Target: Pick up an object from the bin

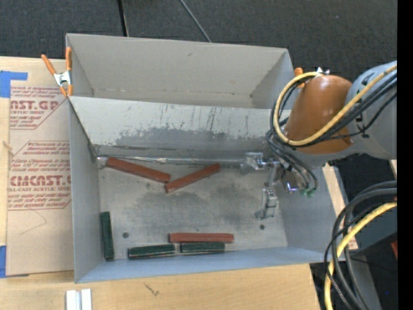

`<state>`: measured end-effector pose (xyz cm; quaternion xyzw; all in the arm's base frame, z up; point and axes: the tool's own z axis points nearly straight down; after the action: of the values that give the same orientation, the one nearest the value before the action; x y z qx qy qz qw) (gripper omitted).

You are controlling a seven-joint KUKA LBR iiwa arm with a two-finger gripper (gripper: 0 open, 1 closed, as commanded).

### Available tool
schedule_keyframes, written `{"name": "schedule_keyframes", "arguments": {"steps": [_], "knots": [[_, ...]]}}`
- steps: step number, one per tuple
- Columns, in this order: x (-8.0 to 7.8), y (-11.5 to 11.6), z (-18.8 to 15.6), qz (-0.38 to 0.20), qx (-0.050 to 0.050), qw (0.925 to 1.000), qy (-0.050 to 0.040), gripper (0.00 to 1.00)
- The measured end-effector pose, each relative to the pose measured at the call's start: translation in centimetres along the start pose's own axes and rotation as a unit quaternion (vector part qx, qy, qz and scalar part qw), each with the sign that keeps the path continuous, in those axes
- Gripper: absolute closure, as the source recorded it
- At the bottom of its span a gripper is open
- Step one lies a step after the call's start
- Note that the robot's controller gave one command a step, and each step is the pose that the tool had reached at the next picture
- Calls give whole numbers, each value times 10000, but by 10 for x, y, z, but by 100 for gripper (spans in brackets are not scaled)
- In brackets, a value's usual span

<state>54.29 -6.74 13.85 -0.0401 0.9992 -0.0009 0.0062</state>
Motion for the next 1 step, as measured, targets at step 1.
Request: {"name": "schedule_keyframes", "arguments": {"steps": [1], "knots": [[27,21,22,-994,-19,9950,55,0]]}}
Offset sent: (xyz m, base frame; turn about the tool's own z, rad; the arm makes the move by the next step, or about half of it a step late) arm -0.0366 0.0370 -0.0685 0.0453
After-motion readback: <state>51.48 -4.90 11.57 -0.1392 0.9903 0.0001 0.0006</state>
